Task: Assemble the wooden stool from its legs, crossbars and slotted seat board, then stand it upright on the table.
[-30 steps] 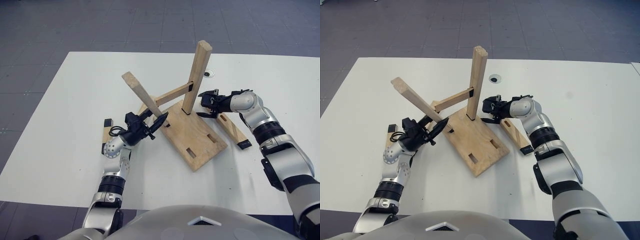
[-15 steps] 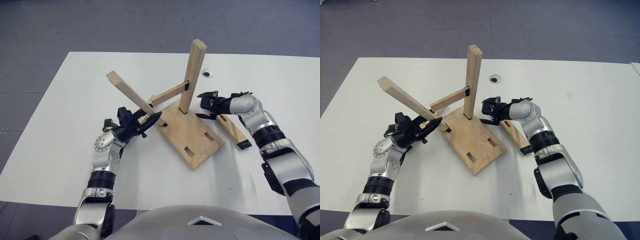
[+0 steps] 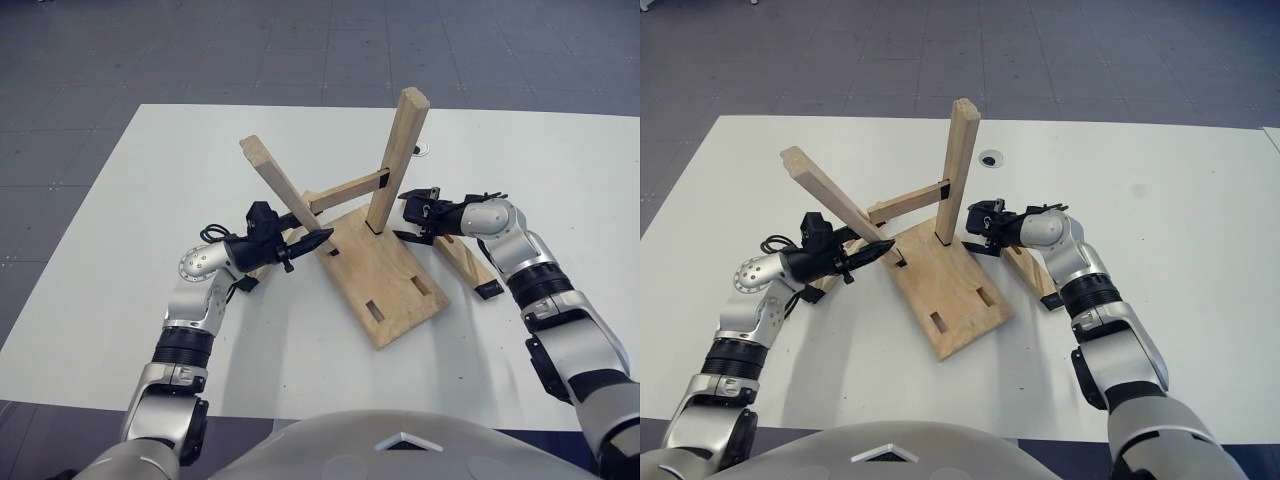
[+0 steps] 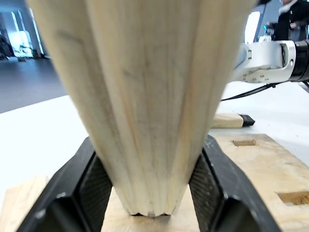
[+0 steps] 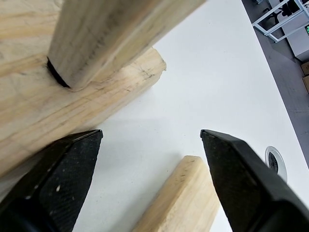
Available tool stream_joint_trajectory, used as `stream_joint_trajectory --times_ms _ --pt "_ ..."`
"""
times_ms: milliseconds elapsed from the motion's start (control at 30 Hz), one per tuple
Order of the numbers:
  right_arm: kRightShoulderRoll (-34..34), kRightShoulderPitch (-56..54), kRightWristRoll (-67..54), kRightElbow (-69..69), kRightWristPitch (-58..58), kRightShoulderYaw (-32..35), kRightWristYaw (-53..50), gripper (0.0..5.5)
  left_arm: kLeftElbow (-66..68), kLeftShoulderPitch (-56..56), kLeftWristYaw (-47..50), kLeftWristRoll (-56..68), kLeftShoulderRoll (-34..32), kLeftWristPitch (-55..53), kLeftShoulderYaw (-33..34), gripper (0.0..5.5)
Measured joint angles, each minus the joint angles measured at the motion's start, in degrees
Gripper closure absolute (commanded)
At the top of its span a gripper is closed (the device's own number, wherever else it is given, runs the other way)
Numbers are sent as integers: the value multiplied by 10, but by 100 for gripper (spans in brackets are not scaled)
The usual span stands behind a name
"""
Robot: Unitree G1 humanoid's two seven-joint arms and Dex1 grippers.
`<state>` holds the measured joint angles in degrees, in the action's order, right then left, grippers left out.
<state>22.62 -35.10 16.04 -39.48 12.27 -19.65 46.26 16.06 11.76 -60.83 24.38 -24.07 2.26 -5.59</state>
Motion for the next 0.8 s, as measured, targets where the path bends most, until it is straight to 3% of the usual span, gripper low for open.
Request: stream_joint_trajectory --times_ms 233,567,800 --pt "1 21 0 32 -13 4 -12 174 -27 26 6 6 -33 -122 -9 345" --pt "2 27 0 39 -21 4 -11 174 -74 10 10 -4 -58 -114 -38 345" --pt "3 38 -3 54 -32 6 -17 174 -120 19 28 -11 -69 -171 -39 345"
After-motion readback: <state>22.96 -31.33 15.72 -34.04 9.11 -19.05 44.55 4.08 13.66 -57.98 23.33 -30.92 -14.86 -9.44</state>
